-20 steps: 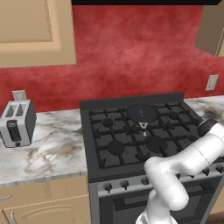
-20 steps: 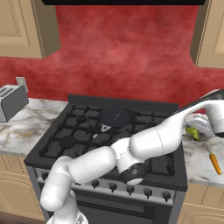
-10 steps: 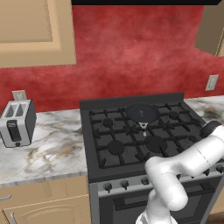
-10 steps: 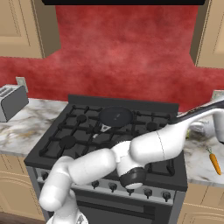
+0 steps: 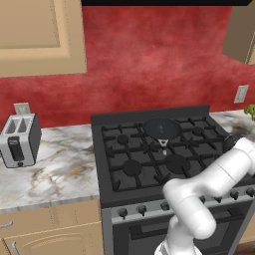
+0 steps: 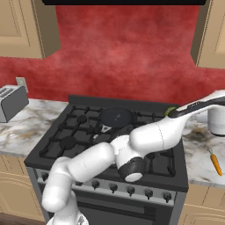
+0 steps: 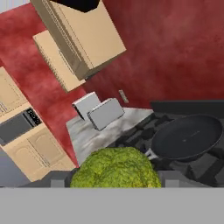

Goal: Put the carrot and broccoli in the pan. Then turn on the rear center burner and set the heat to medium.

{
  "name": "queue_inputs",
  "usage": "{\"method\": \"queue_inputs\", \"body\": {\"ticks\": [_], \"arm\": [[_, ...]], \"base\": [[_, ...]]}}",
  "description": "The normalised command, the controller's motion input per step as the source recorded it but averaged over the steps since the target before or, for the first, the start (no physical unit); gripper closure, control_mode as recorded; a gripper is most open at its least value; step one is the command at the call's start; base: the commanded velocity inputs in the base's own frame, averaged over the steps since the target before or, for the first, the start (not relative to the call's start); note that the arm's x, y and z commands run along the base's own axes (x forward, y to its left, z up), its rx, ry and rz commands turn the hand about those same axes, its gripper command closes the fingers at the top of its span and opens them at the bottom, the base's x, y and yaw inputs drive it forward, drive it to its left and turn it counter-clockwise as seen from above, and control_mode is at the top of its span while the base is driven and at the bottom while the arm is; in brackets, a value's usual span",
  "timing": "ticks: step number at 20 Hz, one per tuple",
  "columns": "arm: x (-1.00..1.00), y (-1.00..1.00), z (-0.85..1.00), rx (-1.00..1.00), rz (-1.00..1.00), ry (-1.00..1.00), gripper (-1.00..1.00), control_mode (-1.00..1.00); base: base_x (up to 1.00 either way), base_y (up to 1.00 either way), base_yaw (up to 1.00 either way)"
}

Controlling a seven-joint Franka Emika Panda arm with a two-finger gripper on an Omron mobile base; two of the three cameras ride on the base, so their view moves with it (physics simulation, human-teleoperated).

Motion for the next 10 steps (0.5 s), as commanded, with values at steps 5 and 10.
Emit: {"method": "queue_inputs", "body": {"ticks": [5,10], "arm": [[-0.45,1.00,0.00,0.00,0.01,-0.34,1.00,-1.00],[-0.55,1.00,0.00,0.00,0.00,-0.26,1.00,-1.00]], "base": [[0.00,0.00,0.00],[0.00,0.00,0.00]]}}
